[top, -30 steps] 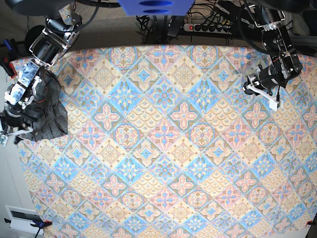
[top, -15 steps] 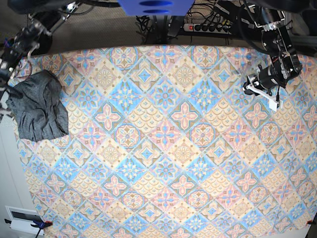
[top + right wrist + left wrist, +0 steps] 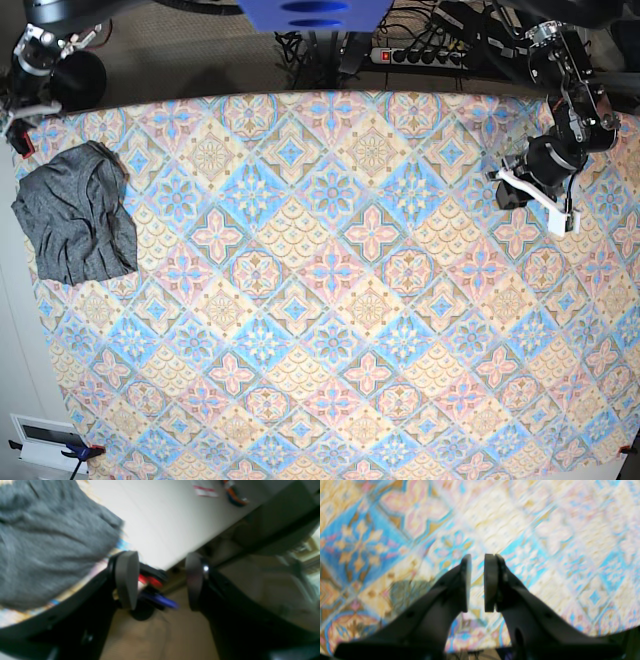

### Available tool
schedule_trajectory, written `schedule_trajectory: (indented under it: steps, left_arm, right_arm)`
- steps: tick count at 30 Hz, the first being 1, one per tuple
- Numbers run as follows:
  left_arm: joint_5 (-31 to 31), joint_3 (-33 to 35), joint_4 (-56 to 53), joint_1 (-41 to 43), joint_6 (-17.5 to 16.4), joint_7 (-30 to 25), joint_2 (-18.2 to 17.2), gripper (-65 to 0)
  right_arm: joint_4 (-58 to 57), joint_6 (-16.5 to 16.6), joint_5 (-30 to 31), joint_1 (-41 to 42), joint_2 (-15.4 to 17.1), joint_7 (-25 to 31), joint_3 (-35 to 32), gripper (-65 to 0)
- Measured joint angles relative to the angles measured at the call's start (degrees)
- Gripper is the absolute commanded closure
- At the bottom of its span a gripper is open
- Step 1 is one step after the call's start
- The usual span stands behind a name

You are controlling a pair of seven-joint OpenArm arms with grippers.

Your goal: Layout the t-shirt on the table in an organized manner, then fold the t-shirt properly

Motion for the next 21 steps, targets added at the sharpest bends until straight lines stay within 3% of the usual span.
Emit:
schedule_trajectory:
  steps: [3,6,9,12,17,21]
  left_arm:
    - [-1.5,-2.4,1.7,5.4,-0.2,0.3,0.3,-9.0]
    - [-6.5,-6.3,1.8,9.4,0.1,1.7,0.4,-9.0]
    - [-11.8,-13.5,1.8,10.3,-0.1,6.7,0.3,-9.0]
    - [-15.6,-19.9,1.8,13.6,-0.2,7.4,-0.3,-9.0]
    - [-20.5,-23.5,1.8,21.2,-0.3,8.7,-0.3,-9.0]
    - [-23.2,-24.6,1.9,27.1,-0.2,7.8,-1.0,-9.0]
  right_arm:
    - [0.0,0.2,0.1,-4.9,-0.2,1.0,0.0,-28.9]
    - [-0.3,0.2,0.5,-8.1,-2.6,0.7,-0.3,-28.9]
    - [-0.9,0.6,0.5,-11.8,-3.1,1.0,-0.6,-28.9]
    - [-2.6,-0.2,0.5,-16.2,-2.8,1.4,-2.9,-28.9]
    - [-7.4,0.7,0.6,-20.5,-3.0,1.1,-6.4,-28.9]
    - [-12.8,0.1,0.4,-23.0,-2.4,6.5,-9.0,-28.9]
